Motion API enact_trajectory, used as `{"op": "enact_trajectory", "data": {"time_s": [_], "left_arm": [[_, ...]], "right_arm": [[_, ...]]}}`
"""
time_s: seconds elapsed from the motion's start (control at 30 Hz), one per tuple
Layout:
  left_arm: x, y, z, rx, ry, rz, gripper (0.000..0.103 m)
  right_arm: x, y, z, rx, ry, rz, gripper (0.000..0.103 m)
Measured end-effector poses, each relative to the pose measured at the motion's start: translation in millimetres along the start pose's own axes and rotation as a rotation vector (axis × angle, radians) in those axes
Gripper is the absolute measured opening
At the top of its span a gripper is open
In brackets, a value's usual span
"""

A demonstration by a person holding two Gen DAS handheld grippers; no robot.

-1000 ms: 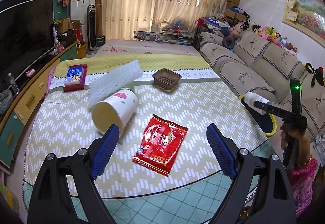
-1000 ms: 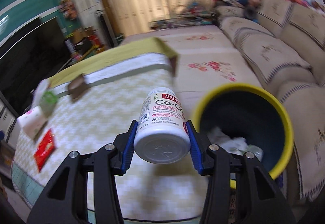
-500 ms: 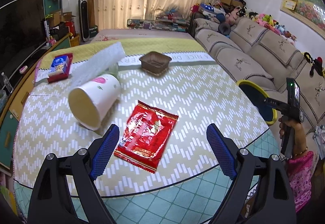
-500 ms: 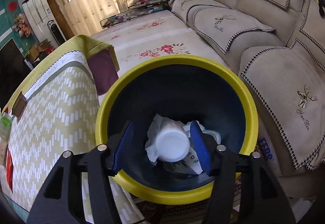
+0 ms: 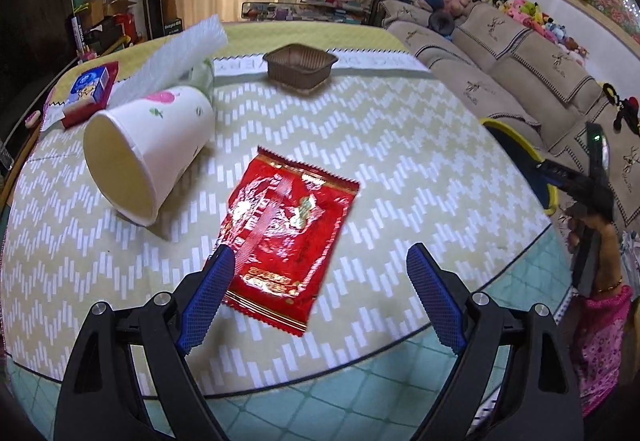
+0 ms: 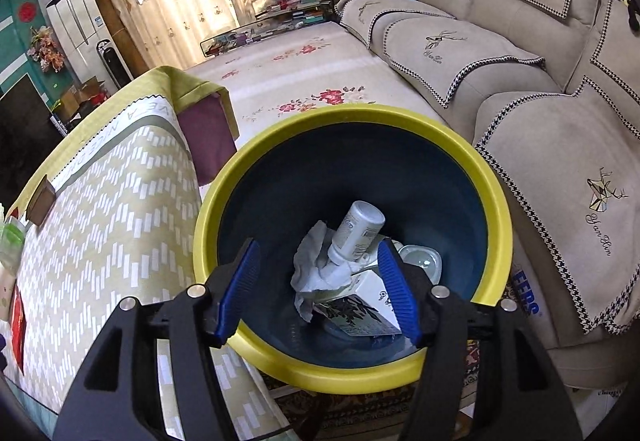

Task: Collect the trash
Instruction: 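Grasp the red snack wrapper with the left gripper and lift it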

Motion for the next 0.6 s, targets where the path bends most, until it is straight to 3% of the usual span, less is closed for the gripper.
{"op": "enact_trajectory", "data": {"time_s": [0.6], "left_arm": [[33.0, 6.8, -10.0, 0.094, 0.109, -0.002, 0.085]], "right_arm": [[3.6, 0.5, -10.9, -0.019, 0.026, -0.006, 0.060]]}}
Point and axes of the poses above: each gripper's, at about its wrist camera, not at the fingertips, and x roughly the way its jaws point, z to its right, y to its top, the point moved 3 cm from there along x, roughly the way its jaws point, and after that the axes turned 9 degrees about -x, right-handed, at the moved point
